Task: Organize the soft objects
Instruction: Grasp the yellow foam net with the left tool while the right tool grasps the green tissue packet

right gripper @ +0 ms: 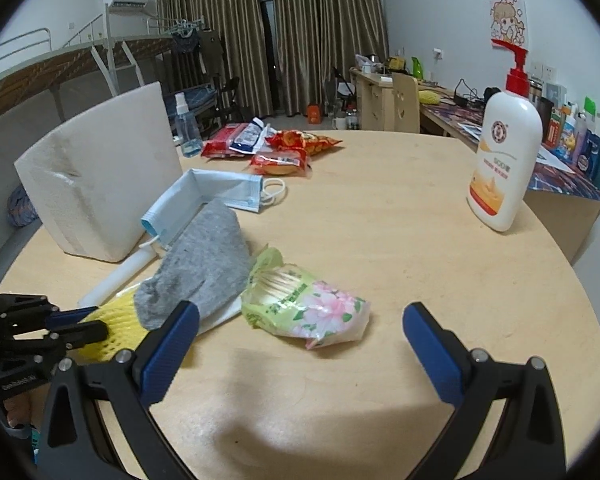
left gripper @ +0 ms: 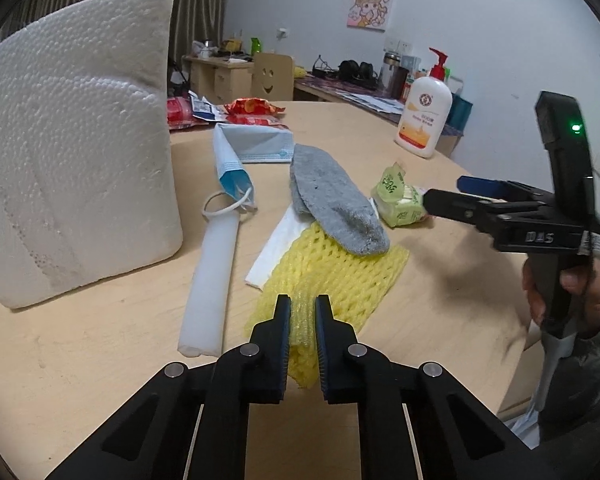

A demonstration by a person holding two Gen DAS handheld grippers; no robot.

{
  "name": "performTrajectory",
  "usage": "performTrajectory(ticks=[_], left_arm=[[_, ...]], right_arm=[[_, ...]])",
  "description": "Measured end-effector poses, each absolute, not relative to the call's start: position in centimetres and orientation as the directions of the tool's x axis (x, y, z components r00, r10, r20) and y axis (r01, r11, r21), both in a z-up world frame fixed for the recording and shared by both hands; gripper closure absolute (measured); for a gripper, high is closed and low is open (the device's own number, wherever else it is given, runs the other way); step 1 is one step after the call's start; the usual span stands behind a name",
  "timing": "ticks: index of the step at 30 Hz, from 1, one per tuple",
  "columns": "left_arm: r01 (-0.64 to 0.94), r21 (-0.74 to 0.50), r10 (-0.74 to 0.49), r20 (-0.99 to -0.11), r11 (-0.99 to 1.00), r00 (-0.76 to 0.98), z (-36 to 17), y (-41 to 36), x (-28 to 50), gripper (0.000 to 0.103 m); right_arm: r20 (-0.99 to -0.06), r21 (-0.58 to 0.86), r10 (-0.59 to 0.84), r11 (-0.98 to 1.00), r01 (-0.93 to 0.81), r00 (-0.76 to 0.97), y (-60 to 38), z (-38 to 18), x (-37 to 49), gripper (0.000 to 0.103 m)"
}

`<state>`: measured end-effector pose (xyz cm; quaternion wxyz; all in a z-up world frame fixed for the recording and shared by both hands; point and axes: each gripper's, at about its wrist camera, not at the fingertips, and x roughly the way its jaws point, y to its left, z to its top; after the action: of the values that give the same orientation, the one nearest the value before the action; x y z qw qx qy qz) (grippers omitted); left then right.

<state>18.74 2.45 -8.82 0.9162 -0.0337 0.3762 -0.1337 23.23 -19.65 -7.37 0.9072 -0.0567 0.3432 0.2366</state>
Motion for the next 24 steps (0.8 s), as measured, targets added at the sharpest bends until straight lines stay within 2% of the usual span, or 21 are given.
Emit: performTrajectory(ticks=[6, 12, 22, 24], left_arm=[[0.249, -0.178, -0.303, -0.663, 0.952, 0.685, -8.6, 2.3, 18.4, 0.091], [0.263, -0.198, -0.327, -0.658, 0.944, 0.679, -8.5, 2.3, 18.2, 0.091], [0.269, -0.207, -0.337, -0.647, 0.941, 0.684, -8.4, 2.5, 18.1, 0.091], [0.271, -0.208, -0.340, -0.645, 0.940, 0.684, -8.4, 2.5, 18.1, 0.091]], right_arm=[[-0.680, 0.018, 0.351, 0.885, -0.464, 0.643, -19.0, -7.8, 24.2, 0.000], [-0.722, 0.046, 0.364, 0.874, -0.484, 0.588, -18.4, -8.3, 25.5, 0.000], [-0.750, -0.031, 0.310, 0.866, -0.499, 0.584, -17.0, -9.2, 25.3, 0.000], [-0.748, -0.029, 0.326, 0.854, -0.520, 0.577, -17.4, -9.0, 25.1, 0.008]])
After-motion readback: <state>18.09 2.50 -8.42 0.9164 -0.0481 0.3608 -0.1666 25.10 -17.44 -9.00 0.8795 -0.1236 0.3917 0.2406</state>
